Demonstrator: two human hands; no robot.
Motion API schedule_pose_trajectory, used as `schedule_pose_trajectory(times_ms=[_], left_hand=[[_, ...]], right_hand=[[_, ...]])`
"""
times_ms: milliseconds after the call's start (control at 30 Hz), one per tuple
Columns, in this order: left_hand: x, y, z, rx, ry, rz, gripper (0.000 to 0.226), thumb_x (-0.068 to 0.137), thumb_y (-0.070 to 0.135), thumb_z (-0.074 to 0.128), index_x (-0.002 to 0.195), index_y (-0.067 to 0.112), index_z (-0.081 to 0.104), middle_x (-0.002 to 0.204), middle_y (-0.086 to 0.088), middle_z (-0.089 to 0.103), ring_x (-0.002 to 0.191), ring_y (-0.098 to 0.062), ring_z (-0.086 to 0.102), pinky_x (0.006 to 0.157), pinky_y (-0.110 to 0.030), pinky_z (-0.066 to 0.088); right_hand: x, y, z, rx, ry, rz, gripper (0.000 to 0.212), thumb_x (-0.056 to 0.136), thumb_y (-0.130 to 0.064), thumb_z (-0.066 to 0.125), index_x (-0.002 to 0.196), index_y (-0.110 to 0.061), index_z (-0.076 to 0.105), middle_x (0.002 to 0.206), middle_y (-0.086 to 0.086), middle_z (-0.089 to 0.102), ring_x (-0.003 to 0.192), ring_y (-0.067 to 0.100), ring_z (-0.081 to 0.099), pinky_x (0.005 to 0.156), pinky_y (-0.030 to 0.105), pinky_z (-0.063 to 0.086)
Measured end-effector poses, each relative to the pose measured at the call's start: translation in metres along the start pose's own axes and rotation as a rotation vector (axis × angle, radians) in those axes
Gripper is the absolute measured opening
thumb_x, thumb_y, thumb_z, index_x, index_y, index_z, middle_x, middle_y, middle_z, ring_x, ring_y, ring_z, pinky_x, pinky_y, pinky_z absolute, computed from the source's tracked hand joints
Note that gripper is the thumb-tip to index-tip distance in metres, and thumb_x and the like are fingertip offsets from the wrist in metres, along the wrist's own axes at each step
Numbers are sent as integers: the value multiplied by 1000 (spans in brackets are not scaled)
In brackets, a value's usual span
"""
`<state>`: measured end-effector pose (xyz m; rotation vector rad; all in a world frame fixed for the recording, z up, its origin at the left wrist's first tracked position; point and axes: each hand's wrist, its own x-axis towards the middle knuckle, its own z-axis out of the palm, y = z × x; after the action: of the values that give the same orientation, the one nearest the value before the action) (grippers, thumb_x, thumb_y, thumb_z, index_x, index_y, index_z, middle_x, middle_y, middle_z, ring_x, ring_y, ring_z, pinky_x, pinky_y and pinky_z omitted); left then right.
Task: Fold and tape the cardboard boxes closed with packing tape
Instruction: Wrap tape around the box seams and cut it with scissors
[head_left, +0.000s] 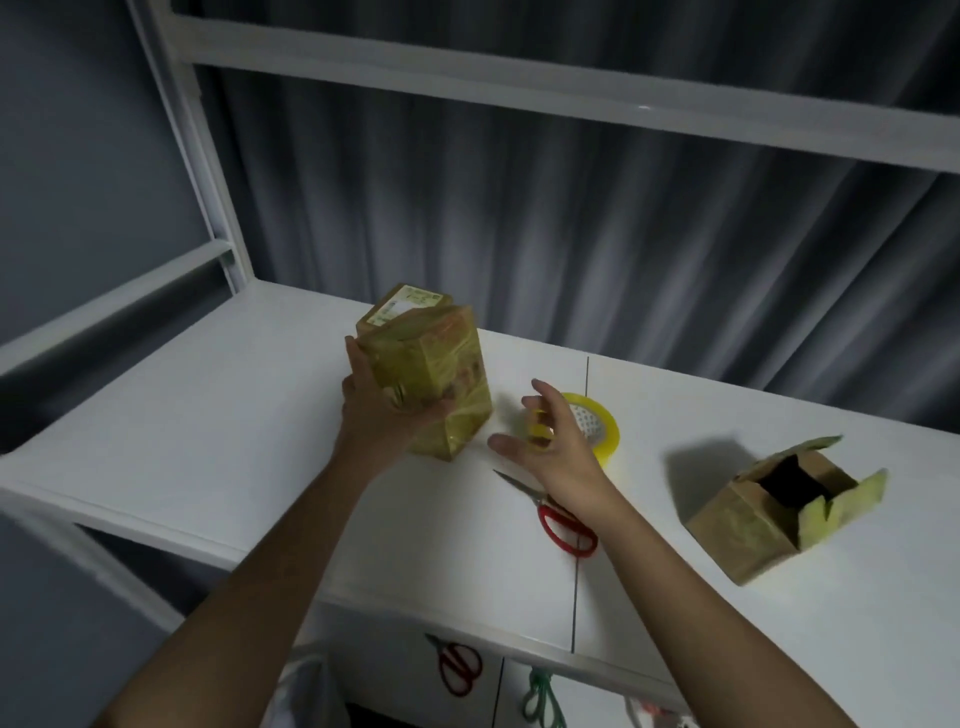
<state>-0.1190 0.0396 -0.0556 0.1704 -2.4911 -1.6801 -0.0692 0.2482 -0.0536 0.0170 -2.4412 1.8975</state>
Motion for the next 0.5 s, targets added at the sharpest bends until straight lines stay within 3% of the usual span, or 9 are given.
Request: schedule_pose_trajectory(times_ms=[100,133,300,400,467,500], left_hand=[[-2,3,-5,-88,-31,5,134,34,72,82,141,41,8,141,4,36,127,-26,42,94,-56,47],[-3,4,-7,-118,-33,10,127,36,69,84,138,39,15,137,5,40,124,-24,45,92,-55,49],[-7,4,-15,-262,-9,-134,118,37,65,79,134,46,16,136,0,38,117,-26,49,91,-53,50],[-10,3,-16,-324,-31,-188,104,41,63,77,128,46,23,133,-2,43,111,-27,54,87,-53,53],[-11,1,-18,-320,-38,-212,96,43,62,75,124,45,27,130,-2,45,108,-27,56,86,-52,53],[-12,-1,-21,-314,-32,-227,94,43,62,74,123,45,27,129,-2,46,108,-27,55,86,-52,53]], right_hand=[[15,-7,18,191,161,-31,12,84,-2,69,95,-7,67,75,-9,65,71,2,60,74,21,51],[18,-10,19,189,186,-41,6,84,-2,68,85,-7,69,71,-7,67,68,2,60,72,20,49],[28,-27,23,194,153,-150,10,80,-3,72,73,-11,72,68,-7,70,64,2,61,68,14,49],[34,-26,35,34,206,-223,5,76,-10,78,73,-10,75,64,-8,67,57,-3,56,61,11,43],[38,-17,45,-148,251,-306,7,77,-21,78,82,-16,76,69,-8,66,67,2,59,66,19,43],[39,-11,50,-280,277,-315,21,78,-31,77,96,-22,73,78,-6,64,78,10,58,72,25,42]])
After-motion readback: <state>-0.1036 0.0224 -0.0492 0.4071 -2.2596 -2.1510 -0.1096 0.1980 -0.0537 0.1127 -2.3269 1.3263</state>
